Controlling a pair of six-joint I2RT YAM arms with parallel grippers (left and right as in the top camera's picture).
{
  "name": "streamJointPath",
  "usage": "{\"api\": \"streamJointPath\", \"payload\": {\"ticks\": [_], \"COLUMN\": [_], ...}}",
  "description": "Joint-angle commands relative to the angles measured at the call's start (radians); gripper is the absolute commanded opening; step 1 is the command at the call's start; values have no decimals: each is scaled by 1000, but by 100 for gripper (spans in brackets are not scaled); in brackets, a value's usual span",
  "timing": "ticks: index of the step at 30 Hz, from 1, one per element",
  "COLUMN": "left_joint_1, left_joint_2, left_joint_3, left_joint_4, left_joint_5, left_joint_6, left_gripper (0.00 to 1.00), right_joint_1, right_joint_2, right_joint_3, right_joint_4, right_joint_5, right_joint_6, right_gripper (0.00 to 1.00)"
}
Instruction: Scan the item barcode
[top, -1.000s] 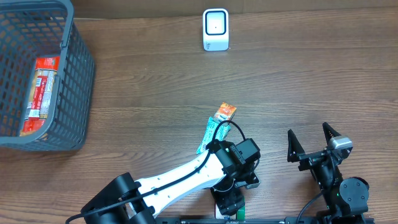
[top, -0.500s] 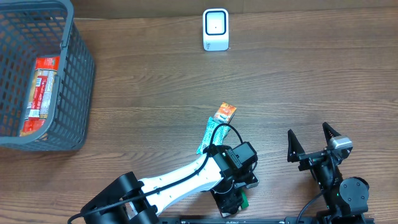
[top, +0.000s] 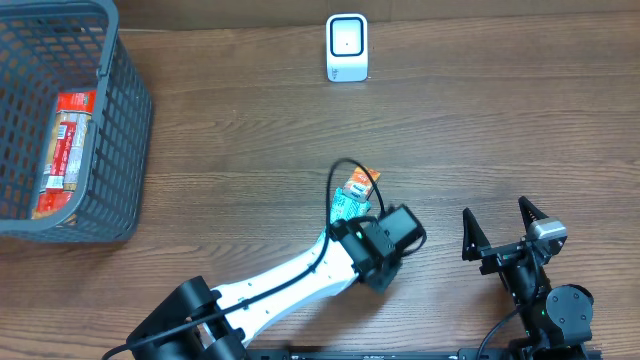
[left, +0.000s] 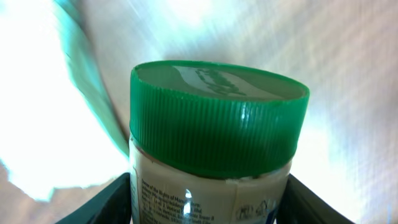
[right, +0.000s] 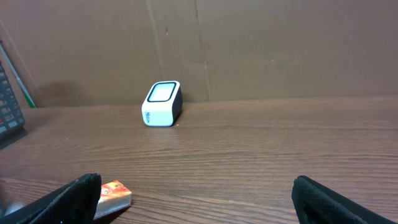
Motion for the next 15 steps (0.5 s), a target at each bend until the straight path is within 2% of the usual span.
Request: {"api": "streamJointPath", "payload": {"ticks": [1,6,11,15], "left_joint_1": [51,114,117,117], "left_joint_2": [3,10,36,58], "left_joint_3": [45,44,44,44], "left_joint_4": [93,240,274,269], "left_joint_5": [-141,-137,-120,-19], "left_joint_6": [-143,-217,-225,-242], "left_gripper": [54,51,50,48], "right_joint_1": [-3,-3,-3,-3], "right_joint_2": [-6,-6,-6,-6], "right_joint_3": [-10,-10,-10,-10], "right_joint_4": [5,5,5,5], "right_joint_5": [-3,-3,-3,-2], "right_joint_6": [3,3,3,3], "right_gripper": [100,100,100,100]}}
